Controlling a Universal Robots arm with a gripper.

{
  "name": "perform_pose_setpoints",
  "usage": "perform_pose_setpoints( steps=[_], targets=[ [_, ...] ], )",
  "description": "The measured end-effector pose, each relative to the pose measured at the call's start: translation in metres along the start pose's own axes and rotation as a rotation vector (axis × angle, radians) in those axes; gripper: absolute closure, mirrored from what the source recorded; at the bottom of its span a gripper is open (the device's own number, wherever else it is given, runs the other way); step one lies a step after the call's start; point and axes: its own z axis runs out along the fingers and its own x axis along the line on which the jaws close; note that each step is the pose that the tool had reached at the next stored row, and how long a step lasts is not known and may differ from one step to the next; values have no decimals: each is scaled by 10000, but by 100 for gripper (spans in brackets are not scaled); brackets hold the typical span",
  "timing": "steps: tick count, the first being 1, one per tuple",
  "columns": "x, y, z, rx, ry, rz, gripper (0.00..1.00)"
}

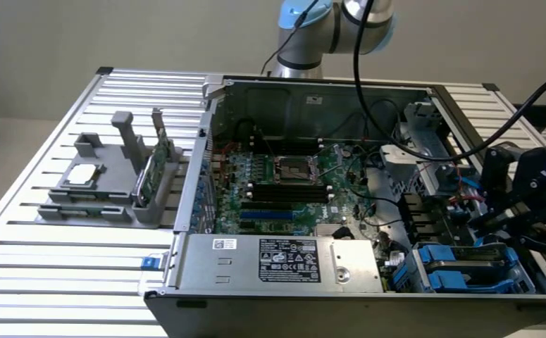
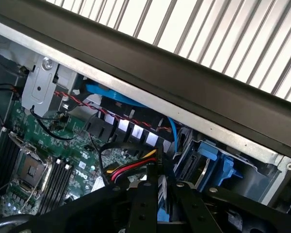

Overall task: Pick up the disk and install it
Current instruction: 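Insert the first disk wire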

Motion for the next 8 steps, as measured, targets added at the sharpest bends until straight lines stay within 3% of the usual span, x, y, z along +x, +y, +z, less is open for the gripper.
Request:
perform_pose_setpoints(
  steps=[4, 6, 8],
  targets=[
    [1, -1, -1, 170, -40, 101, 83],
    [1, -2, 0, 238, -127, 166, 83],
    [1, -1, -1, 308, -275, 255, 83]
  ],
)
